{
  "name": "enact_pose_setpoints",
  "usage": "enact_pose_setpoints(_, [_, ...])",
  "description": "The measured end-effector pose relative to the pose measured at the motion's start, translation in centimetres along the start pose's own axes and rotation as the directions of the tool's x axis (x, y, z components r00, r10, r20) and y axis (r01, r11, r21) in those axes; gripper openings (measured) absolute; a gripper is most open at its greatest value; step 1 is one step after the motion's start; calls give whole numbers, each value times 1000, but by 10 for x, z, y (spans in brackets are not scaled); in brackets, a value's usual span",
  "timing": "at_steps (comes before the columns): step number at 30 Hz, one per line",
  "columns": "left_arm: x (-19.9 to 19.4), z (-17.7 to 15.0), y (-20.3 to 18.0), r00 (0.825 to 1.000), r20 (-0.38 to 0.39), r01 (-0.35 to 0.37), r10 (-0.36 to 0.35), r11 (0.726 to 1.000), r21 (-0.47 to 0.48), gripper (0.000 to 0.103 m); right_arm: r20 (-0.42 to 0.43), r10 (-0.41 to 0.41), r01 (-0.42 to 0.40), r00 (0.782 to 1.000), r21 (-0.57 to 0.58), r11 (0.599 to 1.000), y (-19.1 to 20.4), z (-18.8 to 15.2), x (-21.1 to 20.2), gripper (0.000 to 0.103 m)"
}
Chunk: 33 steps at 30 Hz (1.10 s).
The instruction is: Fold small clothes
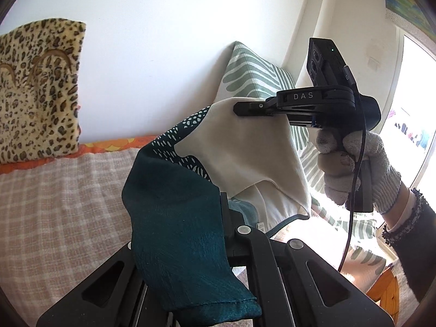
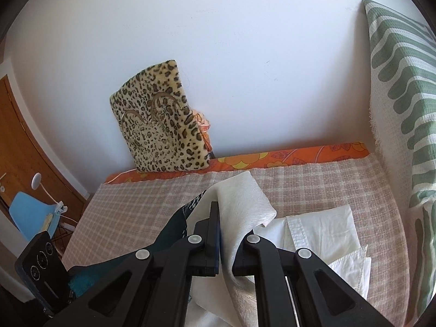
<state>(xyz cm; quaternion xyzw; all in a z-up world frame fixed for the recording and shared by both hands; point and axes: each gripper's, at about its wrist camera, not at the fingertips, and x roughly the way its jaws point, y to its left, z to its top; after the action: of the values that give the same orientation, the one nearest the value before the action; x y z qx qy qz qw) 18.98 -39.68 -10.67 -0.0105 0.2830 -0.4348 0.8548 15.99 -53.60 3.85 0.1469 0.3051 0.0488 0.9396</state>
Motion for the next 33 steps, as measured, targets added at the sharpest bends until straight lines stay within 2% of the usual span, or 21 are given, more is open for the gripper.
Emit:
enact_pose_setpoints(3, [24,3,-12,1000,-10,20,-19,1000,9,2,-17,-26,26,1000,-16,1000,-22,7,1,2])
enact_pose_setpoints(8, [56,-8,-20,1000,-30,-1,1,1000,28,2,-56,-74,71,996,-47,996,-60,12,16,2])
enact_pose_setpoints(15, [85,-44,-17,988,-153,3,-2,1000,6,2,-165,-127,121,978,-45,992,-109,-9,76,2])
enact_pose_setpoints(17, [88,-53,-21,980,-200,12,-10,1000,11,9,-184,-121,119,975,-20,993,-121,-13,89,7])
enact_pose_setpoints(18, [88,-57,-23,974,-225,25,-22,1000,10,15,-194,-133,134,972,-13,991,-127,-14,93,9])
enact_pose_setpoints(19, [84,-59,-23,969,-244,33,-27,999,17,18,-210,-152,154,966,-6,988,-133,-15,96,16])
enact_pose_setpoints(20, [79,-60,-24,965,-260,42,-33,999,29,18,-219,-167,172,961,2,985,-139,-16,96,28])
enact_pose_setpoints(22, [61,-59,-21,961,-273,68,-53,997,46,19,-196,-180,194,964,52,980,-155,-20,87,35])
enact_pose_setpoints(26, [29,-52,-1,960,-273,88,-70,995,54,27,-126,-161,186,979,223,957,-193,-41,51,35])
enact_pose_setpoints(28, [21,-48,9,964,-263,63,-48,997,50,32,-91,-108,129,990,283,950,-202,-56,35,35])
enact_pose_setpoints(33, [21,-24,56,976,-216,2,-24,995,-103,32,-75,-65,85,995,300,950,-195,-89,17,36])
